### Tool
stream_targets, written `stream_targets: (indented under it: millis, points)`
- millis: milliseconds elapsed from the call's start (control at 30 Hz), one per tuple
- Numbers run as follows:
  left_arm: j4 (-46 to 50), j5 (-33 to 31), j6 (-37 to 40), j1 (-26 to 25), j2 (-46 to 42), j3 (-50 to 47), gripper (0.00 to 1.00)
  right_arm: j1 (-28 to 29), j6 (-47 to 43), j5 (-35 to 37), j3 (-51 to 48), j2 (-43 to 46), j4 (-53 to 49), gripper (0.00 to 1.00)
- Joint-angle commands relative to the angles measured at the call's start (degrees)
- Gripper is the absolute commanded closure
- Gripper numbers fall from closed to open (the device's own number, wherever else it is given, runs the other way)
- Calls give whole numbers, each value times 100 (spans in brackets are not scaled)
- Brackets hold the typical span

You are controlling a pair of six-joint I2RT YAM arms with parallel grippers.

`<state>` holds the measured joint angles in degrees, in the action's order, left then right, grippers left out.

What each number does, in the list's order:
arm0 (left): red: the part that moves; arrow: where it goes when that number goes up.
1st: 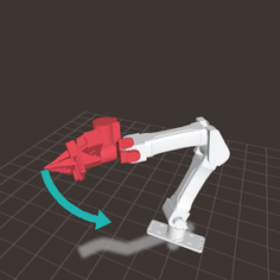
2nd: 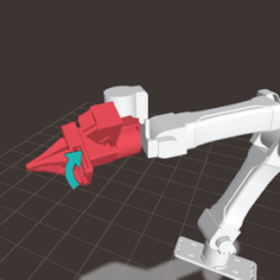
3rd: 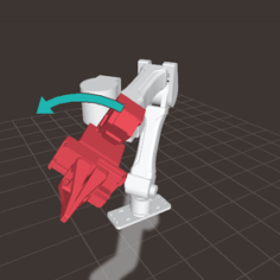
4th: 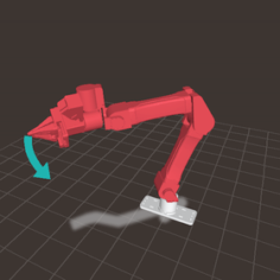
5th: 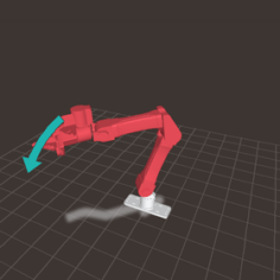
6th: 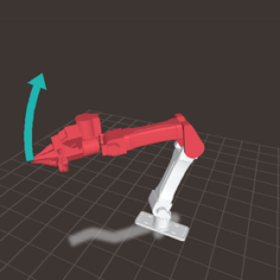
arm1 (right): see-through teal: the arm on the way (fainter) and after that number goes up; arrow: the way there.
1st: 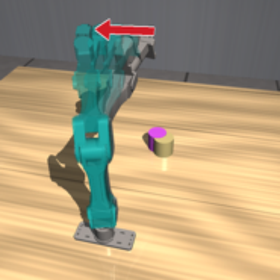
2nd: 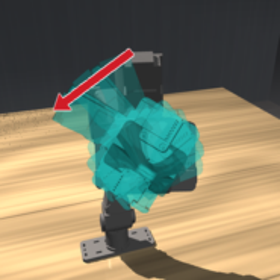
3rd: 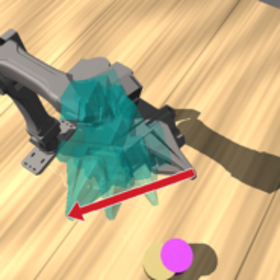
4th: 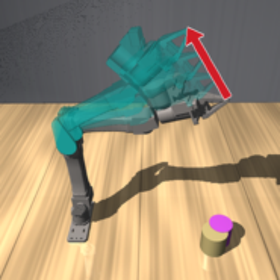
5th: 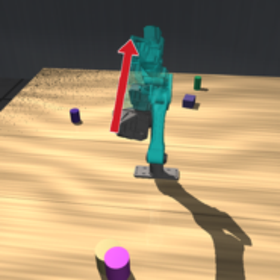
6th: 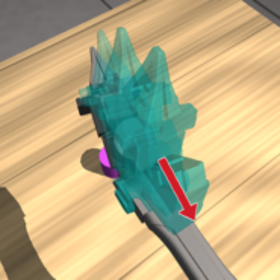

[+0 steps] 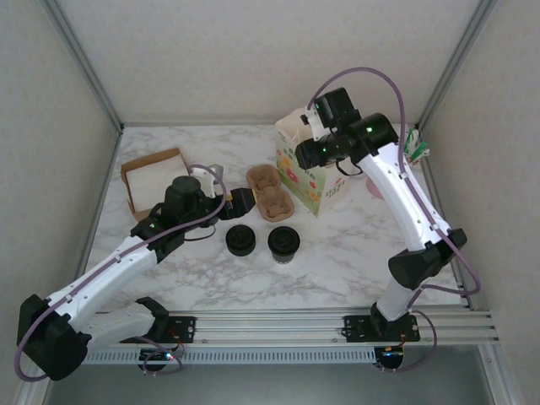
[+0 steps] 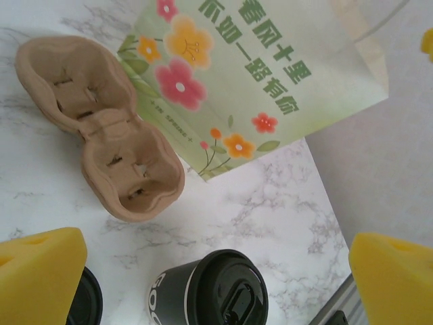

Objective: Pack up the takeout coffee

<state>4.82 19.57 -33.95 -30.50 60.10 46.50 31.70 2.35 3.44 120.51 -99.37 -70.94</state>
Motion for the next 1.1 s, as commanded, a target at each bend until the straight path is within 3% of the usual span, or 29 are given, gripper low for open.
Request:
stream_targets:
  millis: [0,667,933,1067]
  points:
    - [94,-184,130,71,-112,-33,0,-104,-256,33,483,-301,-413,47]
    - [-92,30,34,97,-87,-220,0,-235,-332,315,634,-920,-794,65]
    - [-123,44,20,97,-41,-216,0,-236,-299,467,419,-783,-735,85]
    - [-156,79,8,97,4,-212,0,-226,-215,570,310,-664,-764,89]
